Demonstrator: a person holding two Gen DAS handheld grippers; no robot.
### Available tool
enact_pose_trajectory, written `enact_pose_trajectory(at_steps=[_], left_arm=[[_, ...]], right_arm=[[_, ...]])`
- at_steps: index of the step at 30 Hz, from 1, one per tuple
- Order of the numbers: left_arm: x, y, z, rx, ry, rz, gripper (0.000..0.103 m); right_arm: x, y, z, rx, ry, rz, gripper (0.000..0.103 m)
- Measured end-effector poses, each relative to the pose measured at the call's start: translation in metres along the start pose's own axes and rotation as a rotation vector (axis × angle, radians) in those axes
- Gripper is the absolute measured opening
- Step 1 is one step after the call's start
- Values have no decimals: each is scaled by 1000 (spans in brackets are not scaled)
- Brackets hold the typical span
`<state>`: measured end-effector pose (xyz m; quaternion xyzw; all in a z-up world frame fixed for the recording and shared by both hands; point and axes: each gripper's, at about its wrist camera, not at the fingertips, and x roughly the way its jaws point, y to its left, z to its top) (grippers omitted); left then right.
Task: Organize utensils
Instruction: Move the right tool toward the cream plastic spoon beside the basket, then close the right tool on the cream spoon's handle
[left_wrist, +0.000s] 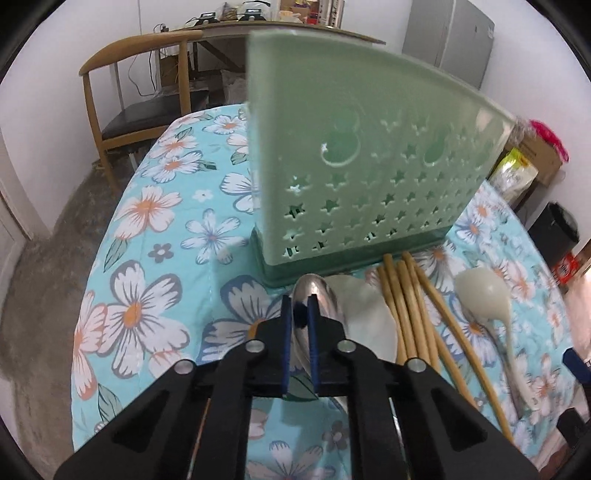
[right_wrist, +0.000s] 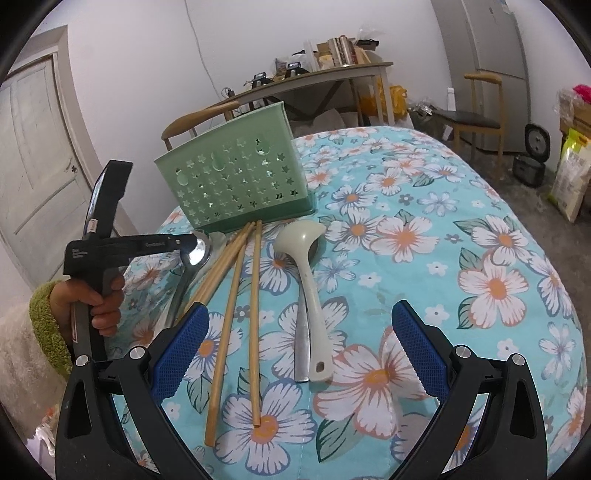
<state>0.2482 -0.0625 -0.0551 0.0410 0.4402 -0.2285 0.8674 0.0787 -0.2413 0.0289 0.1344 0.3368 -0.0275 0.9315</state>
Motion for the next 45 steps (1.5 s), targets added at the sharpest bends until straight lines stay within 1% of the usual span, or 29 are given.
enact_pose_trajectory(at_steps=[4, 8, 10, 13, 16, 17, 18, 20, 21, 22, 23, 25, 26, 29, 30, 33, 35, 38, 39, 40, 41, 43, 45], left_arm=[[-12, 5, -1, -53, -8, -67, 2], [-32, 10, -6, -119, -18, -133, 1], [-41, 13, -8, -141, -27, -149, 1], [-65, 25, -13, -184, -64, -173, 1], [-83, 39, -24, -220, -97, -174, 1], [-86, 44, -27, -229, -101, -170, 1], [-89, 47, -31, -237, -102, -158, 1], [-91, 54, -39, -244, -96, -133, 1], [-92, 59, -44, -252, -93, -129, 1], [-91, 63, -49, -263, -89, -130, 1], [-91, 71, -54, -281, -84, -133, 1], [-90, 80, -61, -303, -78, -132, 1], [-88, 86, -65, -316, -74, -128, 1], [-83, 97, -74, -342, -67, -124, 1], [-81, 99, -76, -351, -65, -127, 1], [-79, 108, -82, -375, -68, -141, 1], [-78, 112, -84, -380, -72, -147, 1], [-76, 116, -85, -388, -74, -155, 1], [-75, 117, -85, -390, -73, -158, 1], [-74, 118, -85, -393, -73, -161, 1], [-74, 118, -85, -396, -73, -163, 1], [-73, 120, -86, -403, -76, -167, 1], [-72, 120, -87, -407, -78, -171, 1]], right_arm=[[-7, 4, 1, -6, -6, -10, 95], [-15, 9, 3, -18, -15, -15, 95], [-19, 13, 6, -25, -21, -10, 95], [-23, 21, 13, -35, -27, 24, 95], [-24, 33, 22, -40, -24, 105, 94], [-21, 39, 25, -37, -12, 147, 92], [-17, 43, 27, -33, 3, 182, 88], [-4, 52, 29, -6, 63, 268, 81], [5, 57, 31, 6, 95, 310, 74], [12, 62, 31, 13, 126, 335, 67], [22, 69, 32, 16, 166, 357, 65], [41, 81, 32, 19, 233, 405, 56], [52, 86, 32, 23, 270, 417, 54], [76, 101, 29, 13, 348, 393, 45], [89, 104, 28, 15, 389, 365, 44], [111, 110, 24, 14, 459, 302, 40], [121, 111, 21, 12, 490, 273, 37], [130, 116, 22, -6, 490, 246, 37], [133, 118, 22, -12, 491, 238, 33], [137, 121, 22, -18, 492, 228, 22], [142, 123, 21, -18, 498, 220, 21], [145, 122, 19, 8, 514, 225, 13], [143, 121, 18, 25, 523, 236, 9]])
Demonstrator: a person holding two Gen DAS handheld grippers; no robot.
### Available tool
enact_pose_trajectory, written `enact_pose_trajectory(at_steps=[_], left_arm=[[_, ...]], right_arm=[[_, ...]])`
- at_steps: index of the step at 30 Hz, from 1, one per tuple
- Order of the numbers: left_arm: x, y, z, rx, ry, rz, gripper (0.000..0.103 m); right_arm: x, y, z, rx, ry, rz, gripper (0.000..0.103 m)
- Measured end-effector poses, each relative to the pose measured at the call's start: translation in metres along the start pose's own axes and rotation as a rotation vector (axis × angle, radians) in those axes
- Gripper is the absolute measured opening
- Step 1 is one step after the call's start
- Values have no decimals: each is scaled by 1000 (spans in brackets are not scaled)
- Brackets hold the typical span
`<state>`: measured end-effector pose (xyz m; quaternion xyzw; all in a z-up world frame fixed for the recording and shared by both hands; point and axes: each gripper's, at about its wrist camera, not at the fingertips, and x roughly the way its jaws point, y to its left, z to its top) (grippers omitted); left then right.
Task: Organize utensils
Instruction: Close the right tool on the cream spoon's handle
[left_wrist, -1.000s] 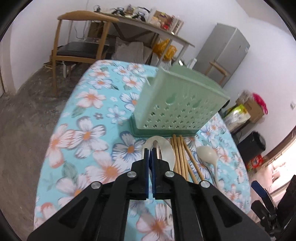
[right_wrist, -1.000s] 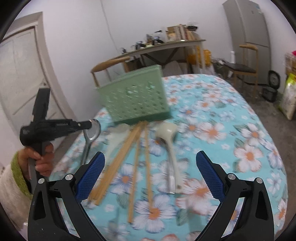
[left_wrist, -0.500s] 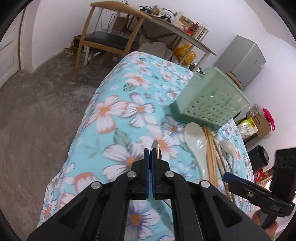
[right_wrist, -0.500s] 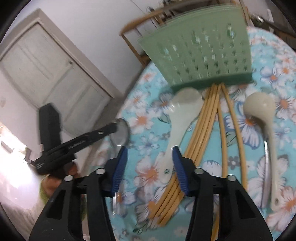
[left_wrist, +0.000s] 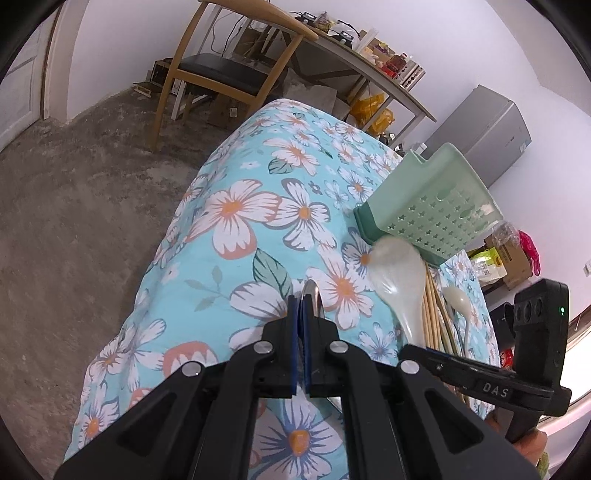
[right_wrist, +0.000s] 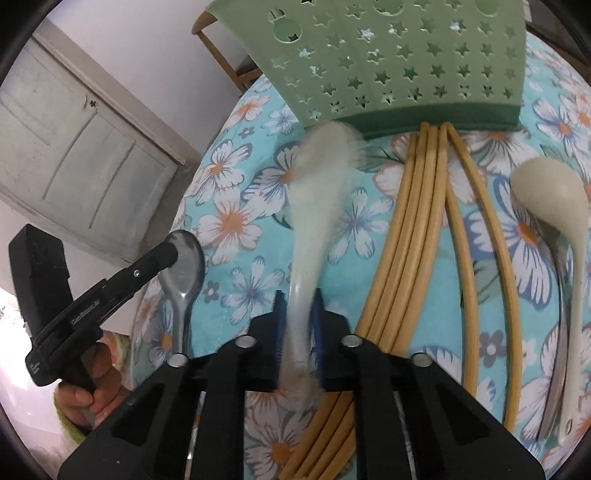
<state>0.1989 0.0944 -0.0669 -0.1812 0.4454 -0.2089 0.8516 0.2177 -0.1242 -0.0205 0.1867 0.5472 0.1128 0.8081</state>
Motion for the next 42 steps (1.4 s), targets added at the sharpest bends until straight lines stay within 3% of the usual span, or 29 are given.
enact_pose_trajectory(at_steps=[8, 10, 11, 12, 13, 15, 18, 23, 30, 32, 34, 39, 42], left_arm=[[-1, 1, 0, -5, 0, -10, 1], [0, 1, 0, -2, 4, -9, 1], [0, 1, 1, -2, 5, -9, 1], [0, 2, 1, 1, 7, -9, 2], [0, 2, 1, 2, 9, -9, 2], [0, 2, 1, 6, 13, -7, 2], [0, 0, 2, 15, 18, 0, 2], [1, 0, 3, 30, 29, 15, 2], [3, 0, 3, 30, 43, 30, 2], [4, -1, 4, 34, 45, 34, 2], [3, -2, 4, 41, 47, 40, 2], [3, -5, 3, 59, 45, 59, 2], [0, -9, 3, 72, 38, 68, 1]], right_arm=[[-18, -1, -44, 56, 115, 146, 8], [-20, 4, -51, 23, 148, 159, 16], [-23, 7, -52, -6, 153, 146, 22], [-26, 11, -51, -36, 144, 134, 44], [-31, 15, -49, -74, 123, 116, 58], [-44, 24, -42, -143, 61, 69, 64], [-53, 31, -23, -216, -17, 0, 64], [-32, 22, 14, -267, -38, -35, 64], [28, 15, 35, -274, 80, 8, 48], [27, 19, 33, -312, 79, -18, 39], [26, 20, 31, -321, 91, -30, 21], [12, 18, 22, -319, 82, -44, 10], [-18, 16, 12, -312, 49, -28, 3]])
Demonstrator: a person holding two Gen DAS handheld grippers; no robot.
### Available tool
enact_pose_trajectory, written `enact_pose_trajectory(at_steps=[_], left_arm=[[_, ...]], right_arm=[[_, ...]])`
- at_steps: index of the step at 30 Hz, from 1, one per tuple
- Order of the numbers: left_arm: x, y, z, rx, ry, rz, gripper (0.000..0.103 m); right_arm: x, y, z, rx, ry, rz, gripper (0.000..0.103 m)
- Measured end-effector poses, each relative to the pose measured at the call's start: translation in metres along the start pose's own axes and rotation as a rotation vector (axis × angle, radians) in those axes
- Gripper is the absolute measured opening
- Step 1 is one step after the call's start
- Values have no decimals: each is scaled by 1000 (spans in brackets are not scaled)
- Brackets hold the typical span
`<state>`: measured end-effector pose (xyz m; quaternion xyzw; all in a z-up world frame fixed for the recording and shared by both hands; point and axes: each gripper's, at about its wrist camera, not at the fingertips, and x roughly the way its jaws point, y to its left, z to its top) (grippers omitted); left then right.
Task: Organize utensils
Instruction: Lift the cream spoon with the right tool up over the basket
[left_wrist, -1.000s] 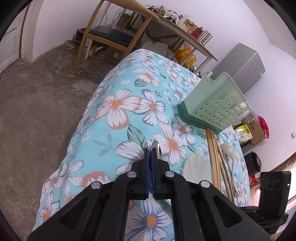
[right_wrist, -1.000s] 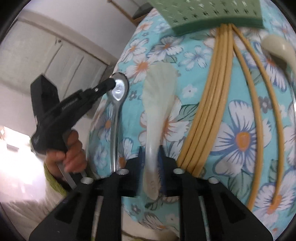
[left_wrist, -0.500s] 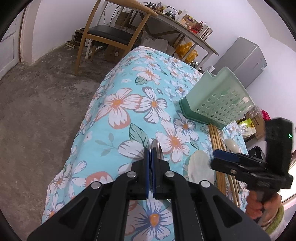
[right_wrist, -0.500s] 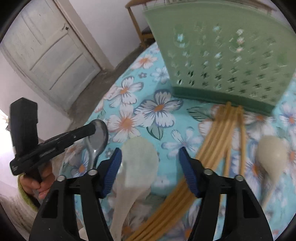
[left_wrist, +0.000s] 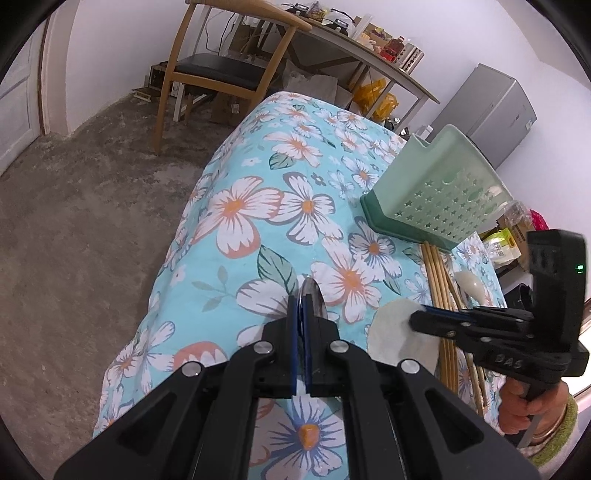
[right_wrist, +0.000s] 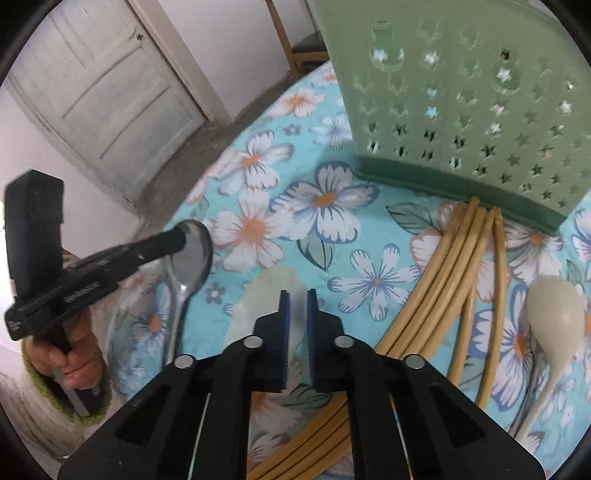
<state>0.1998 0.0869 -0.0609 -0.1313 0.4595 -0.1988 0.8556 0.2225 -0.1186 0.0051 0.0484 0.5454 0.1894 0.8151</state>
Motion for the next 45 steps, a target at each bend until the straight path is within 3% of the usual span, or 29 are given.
enact_pose_trajectory(at_steps=[11, 20, 27, 34, 40, 45], left_arm=[[-44, -21, 13, 47, -94, 25, 1], [-108, -80, 71, 158, -355, -19, 1], [-128, -128, 124, 176, -591, 6, 1], [-95, -158, 157, 208, -748, 121, 1], [-50, -167, 168, 275, -784, 234, 1], [-20, -167, 169, 304, -773, 276, 1]], right_arm=[[-91, 6, -9, -24, -201, -152, 0], [-176, 0, 11, -18, -452, -329, 0], [-221, -16, 48, 19, -629, -436, 0], [-238, -37, 88, 13, -769, -530, 0], [-219, -64, 120, -20, -798, -594, 0], [-194, -87, 130, -29, -796, -626, 0]])
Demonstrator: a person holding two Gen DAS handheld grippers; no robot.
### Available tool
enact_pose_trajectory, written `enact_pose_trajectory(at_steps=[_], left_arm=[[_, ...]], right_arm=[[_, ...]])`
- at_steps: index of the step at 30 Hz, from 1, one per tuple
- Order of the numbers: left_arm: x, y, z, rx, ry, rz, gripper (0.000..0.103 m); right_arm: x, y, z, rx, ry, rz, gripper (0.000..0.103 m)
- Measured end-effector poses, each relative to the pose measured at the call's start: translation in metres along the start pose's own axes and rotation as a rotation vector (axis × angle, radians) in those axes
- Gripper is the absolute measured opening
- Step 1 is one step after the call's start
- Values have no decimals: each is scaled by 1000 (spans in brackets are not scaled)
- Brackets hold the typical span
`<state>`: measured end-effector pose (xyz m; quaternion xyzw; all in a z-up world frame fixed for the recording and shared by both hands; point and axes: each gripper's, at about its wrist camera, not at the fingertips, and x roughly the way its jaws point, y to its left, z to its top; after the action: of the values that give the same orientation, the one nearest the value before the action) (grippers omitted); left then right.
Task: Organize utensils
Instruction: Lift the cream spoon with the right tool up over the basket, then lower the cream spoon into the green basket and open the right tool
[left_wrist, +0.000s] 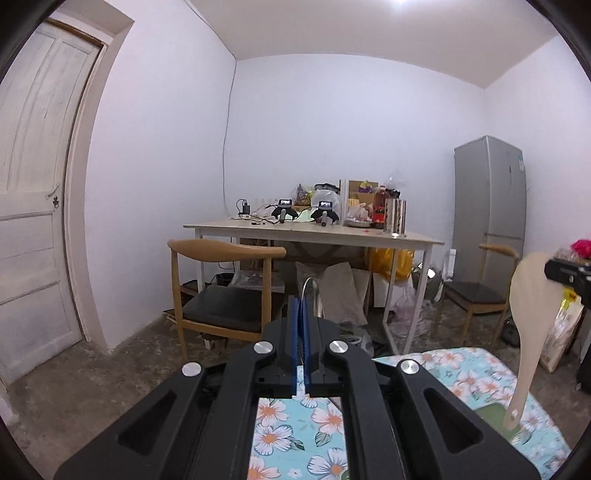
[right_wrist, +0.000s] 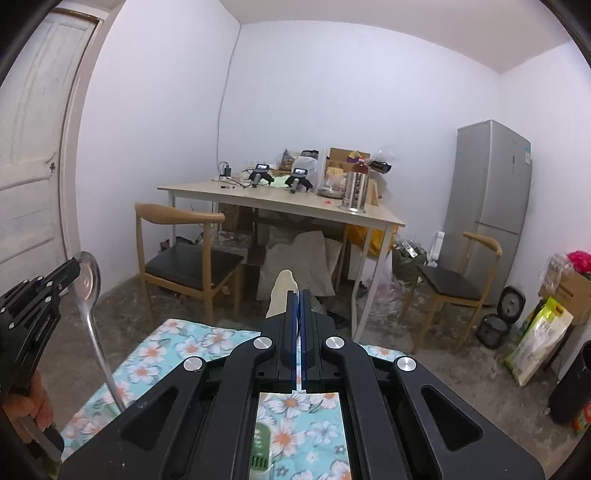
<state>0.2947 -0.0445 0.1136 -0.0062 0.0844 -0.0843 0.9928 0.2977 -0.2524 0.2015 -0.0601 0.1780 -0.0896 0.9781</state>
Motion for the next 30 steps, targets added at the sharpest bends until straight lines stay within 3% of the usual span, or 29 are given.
enact_pose_trajectory(at_steps=[11, 26, 30], left_arm=[[11, -9, -30, 46, -2, 13, 1], [14, -5, -67, -3, 120, -121, 6], [6, -1, -66, -23, 139, -161, 35]], right_arm=[[16, -2, -21, -2, -8, 8, 0], [-1, 16, -66, -82, -30, 105, 1], [-9, 10, -75, -50, 9, 137, 20]])
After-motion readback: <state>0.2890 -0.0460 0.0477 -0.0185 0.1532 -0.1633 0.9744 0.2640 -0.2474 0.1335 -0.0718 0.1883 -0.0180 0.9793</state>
